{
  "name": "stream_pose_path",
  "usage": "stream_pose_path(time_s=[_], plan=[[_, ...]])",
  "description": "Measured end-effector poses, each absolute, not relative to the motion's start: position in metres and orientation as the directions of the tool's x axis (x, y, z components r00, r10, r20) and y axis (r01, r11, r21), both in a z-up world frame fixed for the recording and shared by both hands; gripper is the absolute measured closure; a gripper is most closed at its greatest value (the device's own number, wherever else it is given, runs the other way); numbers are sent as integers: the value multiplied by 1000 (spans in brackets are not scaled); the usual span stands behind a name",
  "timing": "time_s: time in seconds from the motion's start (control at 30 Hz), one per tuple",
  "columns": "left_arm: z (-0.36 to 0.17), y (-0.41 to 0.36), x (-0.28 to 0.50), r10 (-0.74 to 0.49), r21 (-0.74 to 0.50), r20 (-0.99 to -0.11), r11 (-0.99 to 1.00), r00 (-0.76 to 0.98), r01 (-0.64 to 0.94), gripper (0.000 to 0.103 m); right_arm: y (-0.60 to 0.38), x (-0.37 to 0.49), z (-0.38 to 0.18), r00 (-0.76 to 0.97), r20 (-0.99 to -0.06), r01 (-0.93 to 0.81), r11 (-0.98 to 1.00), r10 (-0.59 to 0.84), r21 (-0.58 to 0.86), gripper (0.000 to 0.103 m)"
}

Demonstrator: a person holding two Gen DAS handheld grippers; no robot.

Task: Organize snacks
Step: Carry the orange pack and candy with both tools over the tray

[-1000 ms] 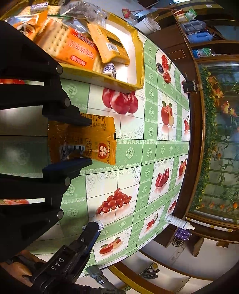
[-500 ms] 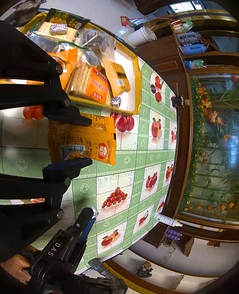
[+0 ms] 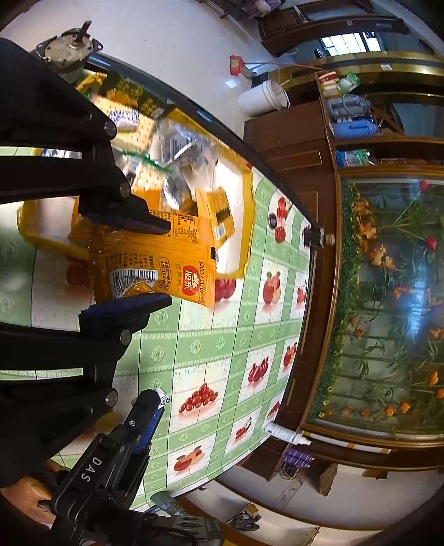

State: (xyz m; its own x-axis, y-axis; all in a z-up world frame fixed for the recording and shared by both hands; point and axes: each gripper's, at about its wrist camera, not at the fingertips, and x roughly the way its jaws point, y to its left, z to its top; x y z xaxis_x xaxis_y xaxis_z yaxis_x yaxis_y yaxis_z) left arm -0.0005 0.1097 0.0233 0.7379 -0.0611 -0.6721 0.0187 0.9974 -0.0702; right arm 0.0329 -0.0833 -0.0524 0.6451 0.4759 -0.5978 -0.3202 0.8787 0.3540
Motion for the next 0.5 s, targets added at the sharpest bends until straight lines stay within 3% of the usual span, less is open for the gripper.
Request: stream_pose_path(time_s=[0.5], plan=[[11,174,-12,15,-101,-674,988,739,-112,70,-2,32,-51,554,-613,-460,821,563,339,84]])
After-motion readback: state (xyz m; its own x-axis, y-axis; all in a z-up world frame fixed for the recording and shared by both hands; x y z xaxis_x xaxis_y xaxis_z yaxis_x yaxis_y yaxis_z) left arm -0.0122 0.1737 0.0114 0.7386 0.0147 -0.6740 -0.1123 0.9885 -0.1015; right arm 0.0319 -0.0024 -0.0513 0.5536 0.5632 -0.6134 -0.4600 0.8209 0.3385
